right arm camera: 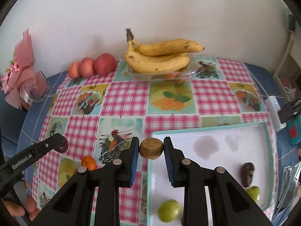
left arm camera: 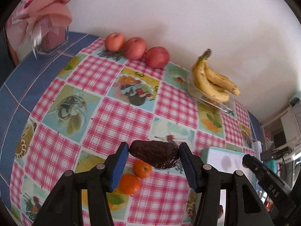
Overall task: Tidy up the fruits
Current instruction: 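Carry the date and brown fruit over the white tray while both tools hold them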
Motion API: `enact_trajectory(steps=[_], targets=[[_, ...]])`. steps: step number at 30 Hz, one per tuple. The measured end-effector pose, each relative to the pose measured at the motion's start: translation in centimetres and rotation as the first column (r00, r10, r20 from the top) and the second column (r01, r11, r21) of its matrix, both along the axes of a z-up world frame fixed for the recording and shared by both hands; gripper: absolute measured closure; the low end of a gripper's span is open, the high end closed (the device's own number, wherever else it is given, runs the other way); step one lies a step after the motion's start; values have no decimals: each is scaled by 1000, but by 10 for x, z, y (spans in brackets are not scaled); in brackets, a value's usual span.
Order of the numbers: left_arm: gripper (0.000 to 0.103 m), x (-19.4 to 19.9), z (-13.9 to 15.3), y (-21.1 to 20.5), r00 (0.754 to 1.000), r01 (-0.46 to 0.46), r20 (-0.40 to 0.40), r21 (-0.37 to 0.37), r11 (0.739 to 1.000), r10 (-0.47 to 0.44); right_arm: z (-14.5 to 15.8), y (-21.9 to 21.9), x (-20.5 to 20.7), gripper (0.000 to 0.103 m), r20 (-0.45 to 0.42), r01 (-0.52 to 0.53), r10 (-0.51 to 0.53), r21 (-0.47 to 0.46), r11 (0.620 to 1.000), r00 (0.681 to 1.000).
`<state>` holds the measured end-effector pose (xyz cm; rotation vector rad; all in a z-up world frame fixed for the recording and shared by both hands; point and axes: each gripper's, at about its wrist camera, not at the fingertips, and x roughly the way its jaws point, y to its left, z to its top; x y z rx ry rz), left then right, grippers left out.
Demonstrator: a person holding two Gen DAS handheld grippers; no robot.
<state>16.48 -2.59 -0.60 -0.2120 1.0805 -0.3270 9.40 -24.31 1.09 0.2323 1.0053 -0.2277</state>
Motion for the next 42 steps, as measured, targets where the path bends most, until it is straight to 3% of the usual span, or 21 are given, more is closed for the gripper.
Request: enact_trajectory(steps=[10, 22, 33, 42], targets=[[44, -32, 22, -47, 991, 113, 63, 20, 993, -114, 22, -45, -44, 75, 43, 115, -116, 15, 993, 992], [44, -62, 25, -117, 963, 261, 67, 22, 965, -261, 28, -117, -86, 75, 59, 265, -266, 20, 964, 962], [44, -82, 6, -173, 919, 393, 20, 32, 919, -394, 39, -144, -103, 75, 97, 315, -317, 35, 948, 944], [44, -86, -27, -195, 904, 426, -64, 39, 904, -423, 4, -164, -100, 75, 26, 357, -358, 42, 933, 933]])
